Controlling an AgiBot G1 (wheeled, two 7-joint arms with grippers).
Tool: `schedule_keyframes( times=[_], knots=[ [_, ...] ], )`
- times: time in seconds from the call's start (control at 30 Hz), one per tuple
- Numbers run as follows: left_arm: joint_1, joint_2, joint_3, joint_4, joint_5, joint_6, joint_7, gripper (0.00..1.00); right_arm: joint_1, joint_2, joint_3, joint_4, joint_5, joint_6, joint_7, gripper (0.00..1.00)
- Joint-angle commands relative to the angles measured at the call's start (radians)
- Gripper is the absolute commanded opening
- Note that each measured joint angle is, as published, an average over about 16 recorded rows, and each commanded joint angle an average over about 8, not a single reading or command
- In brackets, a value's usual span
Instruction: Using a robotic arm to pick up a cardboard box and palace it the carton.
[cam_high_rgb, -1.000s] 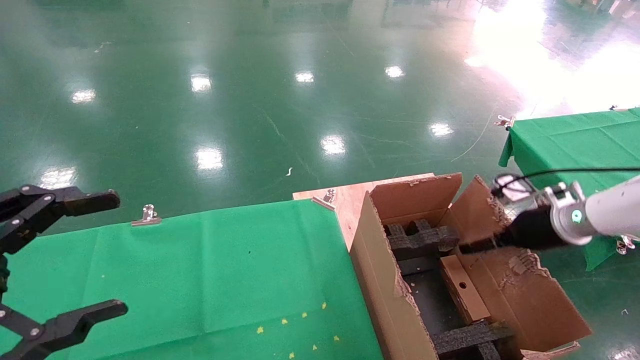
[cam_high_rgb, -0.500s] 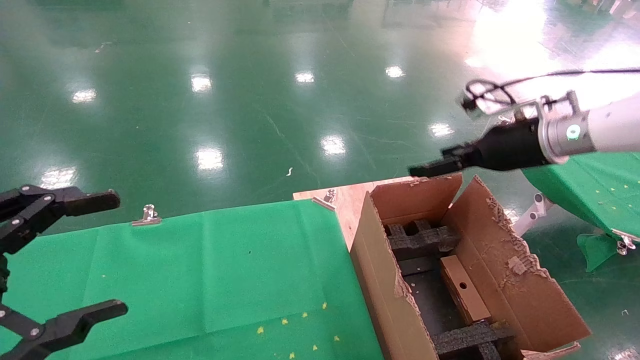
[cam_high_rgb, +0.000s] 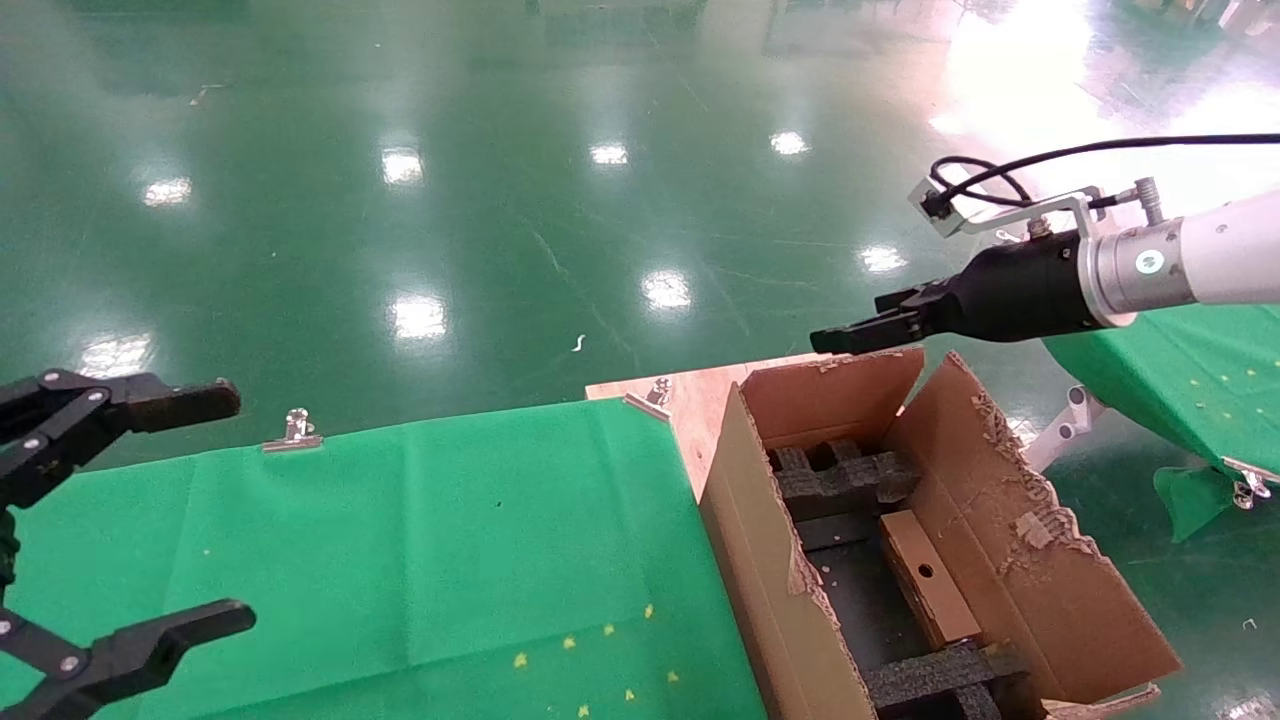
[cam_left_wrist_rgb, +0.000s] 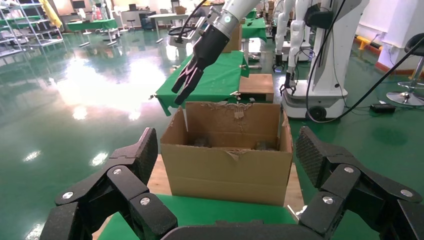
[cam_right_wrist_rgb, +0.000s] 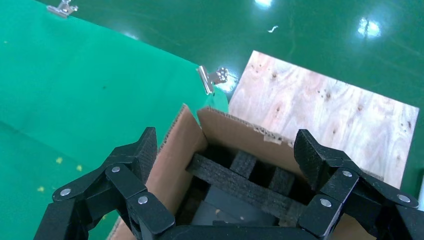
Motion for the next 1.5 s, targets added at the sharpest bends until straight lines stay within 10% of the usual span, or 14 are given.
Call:
schedule_keyframes(
  times=[0.03, 1.5],
  knots=[
    [0.000, 0.000, 0.000, 0.000, 0.000, 0.000, 0.000, 1.00, -0.002, -0.002, -0.004, -0.008, -0.004, 0.004, -0.001, 1.00],
    [0.000, 0.000, 0.000, 0.000, 0.000, 0.000, 0.000, 1.00, -0.627, 0.055, 0.820, 0.596, 0.209, -0.217, -0.268, 1.00]
  ],
)
